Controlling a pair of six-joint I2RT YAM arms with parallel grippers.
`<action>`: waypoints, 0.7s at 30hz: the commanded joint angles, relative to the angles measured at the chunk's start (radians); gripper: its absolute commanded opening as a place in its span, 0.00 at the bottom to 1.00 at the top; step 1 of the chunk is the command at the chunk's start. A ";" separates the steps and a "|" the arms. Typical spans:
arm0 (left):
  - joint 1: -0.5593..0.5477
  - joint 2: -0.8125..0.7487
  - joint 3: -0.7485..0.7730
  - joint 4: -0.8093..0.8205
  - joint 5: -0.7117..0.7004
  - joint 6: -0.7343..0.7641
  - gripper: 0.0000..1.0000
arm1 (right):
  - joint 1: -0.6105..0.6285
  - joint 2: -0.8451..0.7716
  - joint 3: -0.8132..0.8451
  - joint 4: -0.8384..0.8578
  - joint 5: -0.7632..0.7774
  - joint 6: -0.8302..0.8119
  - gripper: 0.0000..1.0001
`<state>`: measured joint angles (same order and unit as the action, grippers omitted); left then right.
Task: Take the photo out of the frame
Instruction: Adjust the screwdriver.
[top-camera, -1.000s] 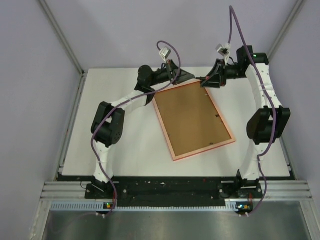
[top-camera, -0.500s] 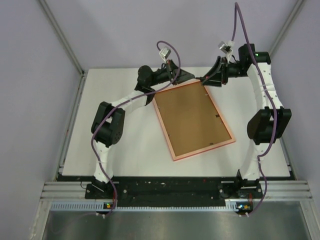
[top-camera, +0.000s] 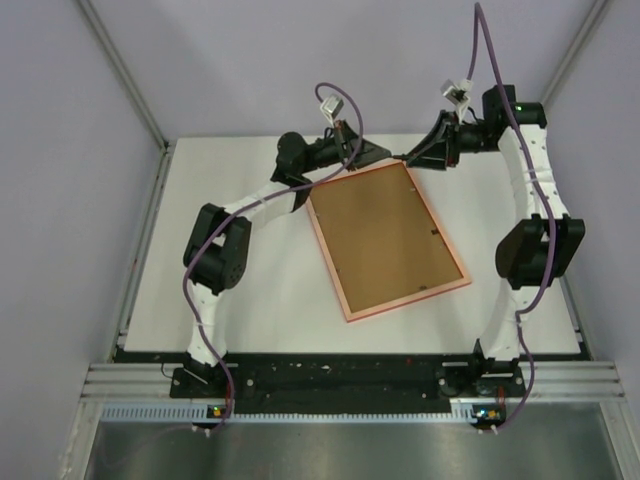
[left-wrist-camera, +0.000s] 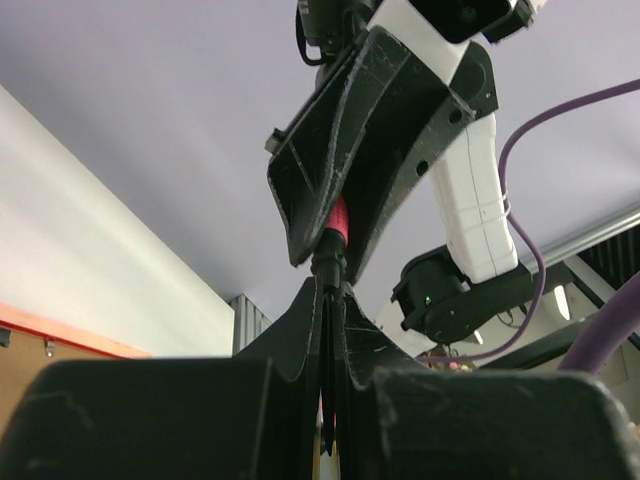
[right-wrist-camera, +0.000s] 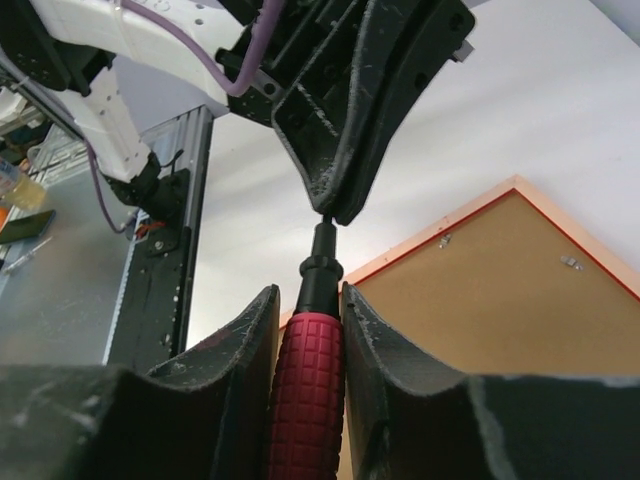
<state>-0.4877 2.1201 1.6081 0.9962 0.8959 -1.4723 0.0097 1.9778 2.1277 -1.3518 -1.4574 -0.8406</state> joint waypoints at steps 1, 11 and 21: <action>-0.006 0.011 0.030 0.078 -0.009 -0.014 0.00 | -0.007 -0.043 0.047 -0.153 -0.198 -0.012 0.08; 0.032 -0.012 0.032 -0.011 0.035 0.047 0.77 | -0.060 0.004 0.038 -0.150 -0.066 0.066 0.00; 0.172 -0.135 0.028 -0.657 0.083 0.555 0.98 | -0.056 -0.026 -0.038 -0.029 0.712 0.275 0.00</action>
<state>-0.3447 2.1059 1.6081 0.7334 0.9565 -1.2629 -0.0681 1.9911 2.1105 -1.3525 -1.1568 -0.6487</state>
